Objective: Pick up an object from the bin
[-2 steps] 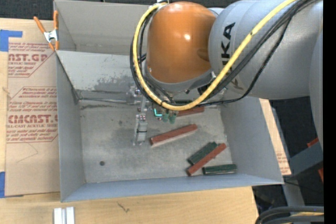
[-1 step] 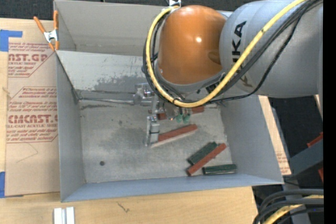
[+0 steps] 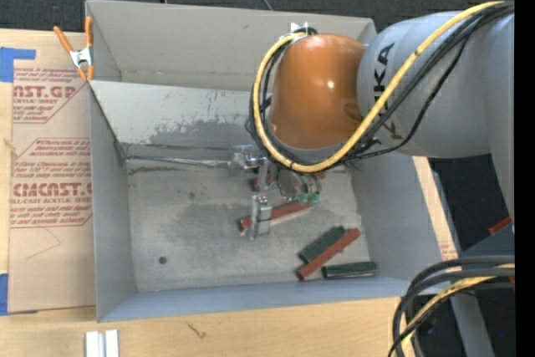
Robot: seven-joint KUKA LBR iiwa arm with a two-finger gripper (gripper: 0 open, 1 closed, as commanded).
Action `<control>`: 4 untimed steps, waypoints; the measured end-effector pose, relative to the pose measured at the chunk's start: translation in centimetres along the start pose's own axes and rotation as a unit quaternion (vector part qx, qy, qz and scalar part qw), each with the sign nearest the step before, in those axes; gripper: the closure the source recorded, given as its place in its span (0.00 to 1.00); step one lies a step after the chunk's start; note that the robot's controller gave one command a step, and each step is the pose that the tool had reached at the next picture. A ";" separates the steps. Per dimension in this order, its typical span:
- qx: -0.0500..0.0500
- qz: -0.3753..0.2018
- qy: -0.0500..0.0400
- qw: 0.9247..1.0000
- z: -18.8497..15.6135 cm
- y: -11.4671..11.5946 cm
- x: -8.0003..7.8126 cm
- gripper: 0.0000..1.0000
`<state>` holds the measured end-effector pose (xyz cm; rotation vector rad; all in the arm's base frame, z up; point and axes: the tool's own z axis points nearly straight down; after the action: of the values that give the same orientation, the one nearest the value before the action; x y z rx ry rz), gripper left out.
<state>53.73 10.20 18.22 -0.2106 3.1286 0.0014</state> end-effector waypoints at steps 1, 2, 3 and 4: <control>0.000 0.014 0.003 1.000 7.2 -5.6 -0.1 1.00; 0.000 0.014 0.003 1.000 7.2 -5.5 -0.1 0.00; -0.001 0.014 0.003 1.000 7.2 -5.5 -0.1 0.00; -0.001 -0.152 0.003 0.988 11.2 -6.5 -1.1 1.00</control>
Offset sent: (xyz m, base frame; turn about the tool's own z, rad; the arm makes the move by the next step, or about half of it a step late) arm 0.0000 0.0000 0.0000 0.0000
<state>55.74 3.89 7.02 -0.6847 3.0666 0.0022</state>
